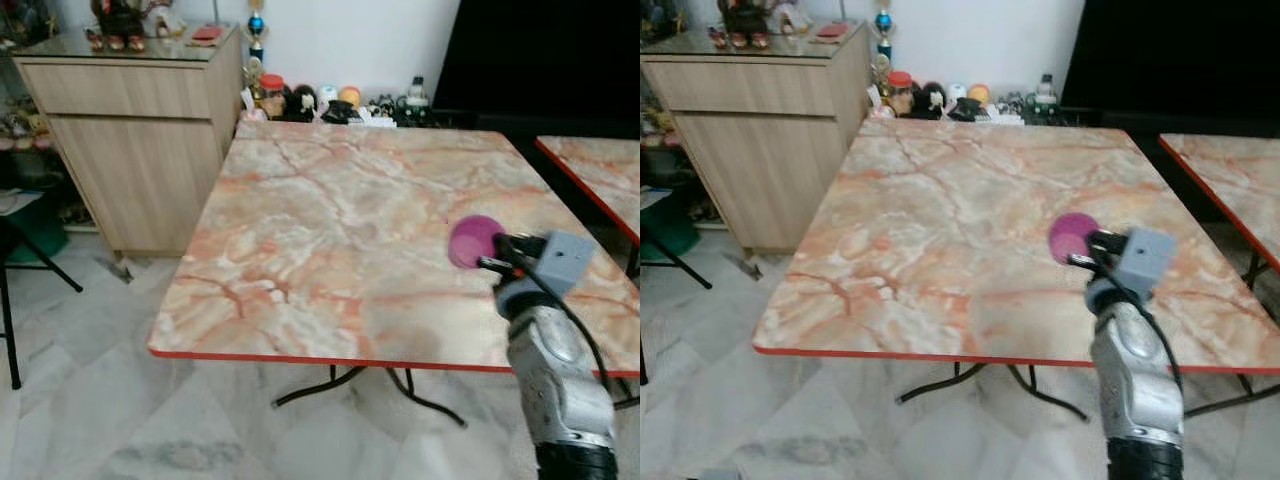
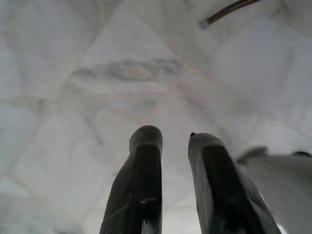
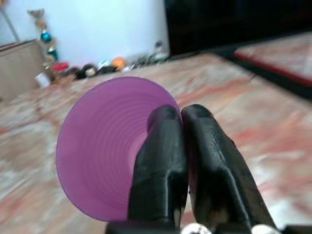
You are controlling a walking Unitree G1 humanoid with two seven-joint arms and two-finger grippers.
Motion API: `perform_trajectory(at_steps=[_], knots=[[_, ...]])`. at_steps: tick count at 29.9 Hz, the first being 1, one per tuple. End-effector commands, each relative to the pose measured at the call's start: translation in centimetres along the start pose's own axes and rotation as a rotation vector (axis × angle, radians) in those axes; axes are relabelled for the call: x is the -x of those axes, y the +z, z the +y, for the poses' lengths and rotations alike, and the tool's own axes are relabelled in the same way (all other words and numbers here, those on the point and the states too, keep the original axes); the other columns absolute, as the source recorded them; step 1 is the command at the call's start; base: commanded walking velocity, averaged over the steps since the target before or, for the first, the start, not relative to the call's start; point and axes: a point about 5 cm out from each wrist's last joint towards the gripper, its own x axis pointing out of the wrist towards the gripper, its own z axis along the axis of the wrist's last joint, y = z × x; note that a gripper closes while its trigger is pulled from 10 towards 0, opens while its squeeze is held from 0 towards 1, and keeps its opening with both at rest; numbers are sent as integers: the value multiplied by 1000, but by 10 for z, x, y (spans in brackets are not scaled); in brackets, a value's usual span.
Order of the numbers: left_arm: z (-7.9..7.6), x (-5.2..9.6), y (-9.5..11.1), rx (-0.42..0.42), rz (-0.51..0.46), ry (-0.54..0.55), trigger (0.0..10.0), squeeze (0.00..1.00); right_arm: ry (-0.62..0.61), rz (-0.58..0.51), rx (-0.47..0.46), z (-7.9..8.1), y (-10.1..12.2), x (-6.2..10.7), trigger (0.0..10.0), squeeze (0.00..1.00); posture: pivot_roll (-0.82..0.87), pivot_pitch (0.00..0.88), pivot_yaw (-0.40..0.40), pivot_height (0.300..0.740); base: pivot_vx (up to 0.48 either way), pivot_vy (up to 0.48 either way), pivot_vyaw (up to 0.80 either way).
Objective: Setting the table
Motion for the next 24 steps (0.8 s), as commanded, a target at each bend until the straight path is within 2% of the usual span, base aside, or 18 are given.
perform_trajectory(at_steps=[1,24], knots=[[2,3,-7,-17,29,1,10000,0,16,-17,-12,8,4,-2,10000,0,101,57,-37,740,0,-472,0],[-2,3,-9,-6,27,0,10000,0,13,-40,-4,8,7,-3,10000,0,96,62,-40,740,0,-472,0]])
